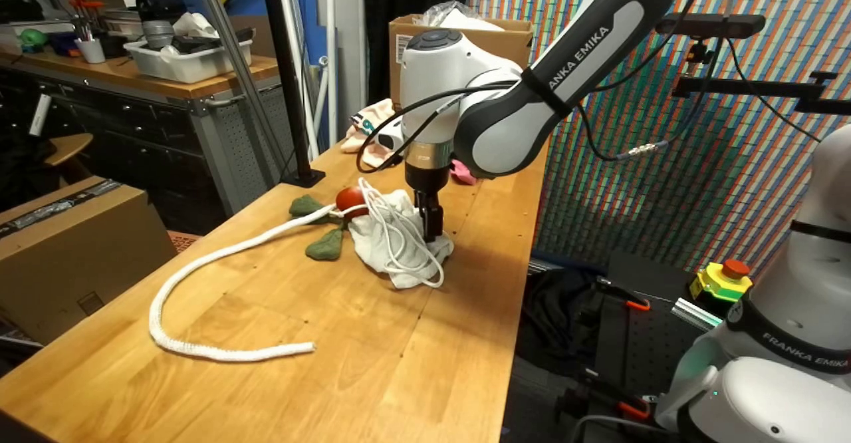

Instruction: Move the pink shirt to the right, move the thick white rope to the left, move the peach shirt to the right, move the white towel to the left, move the radish backwards

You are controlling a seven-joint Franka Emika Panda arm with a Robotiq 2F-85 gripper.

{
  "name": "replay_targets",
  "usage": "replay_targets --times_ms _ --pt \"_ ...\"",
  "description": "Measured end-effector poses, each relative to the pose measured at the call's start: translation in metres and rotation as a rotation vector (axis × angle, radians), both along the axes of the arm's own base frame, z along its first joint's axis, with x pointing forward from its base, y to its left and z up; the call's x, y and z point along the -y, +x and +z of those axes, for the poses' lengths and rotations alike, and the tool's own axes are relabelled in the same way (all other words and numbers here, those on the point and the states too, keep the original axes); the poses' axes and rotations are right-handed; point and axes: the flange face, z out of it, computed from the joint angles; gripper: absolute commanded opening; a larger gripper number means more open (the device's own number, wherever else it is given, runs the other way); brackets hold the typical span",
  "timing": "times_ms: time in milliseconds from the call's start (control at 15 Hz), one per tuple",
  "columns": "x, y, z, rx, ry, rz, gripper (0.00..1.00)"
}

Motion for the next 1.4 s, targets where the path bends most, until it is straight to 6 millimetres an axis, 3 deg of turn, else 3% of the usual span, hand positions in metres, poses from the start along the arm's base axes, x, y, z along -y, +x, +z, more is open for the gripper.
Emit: replay_targets --times_ms 1000,1067,1133,1267,1400 --pt "0.017 -0.010 -0.019 -0.031 0.032 -0.064 1.00" --pt "0.018 -0.010 -0.020 -0.033 0.035 -0.071 0.95" --pt "0.019 -0.009 -0.020 -0.034 0.037 -0.076 0.73" --pt "0.020 -0.009 -0.020 -0.035 0.044 -0.086 0.68" --pt "0.021 -0.009 -0.020 -0.036 0.051 -0.098 0.54"
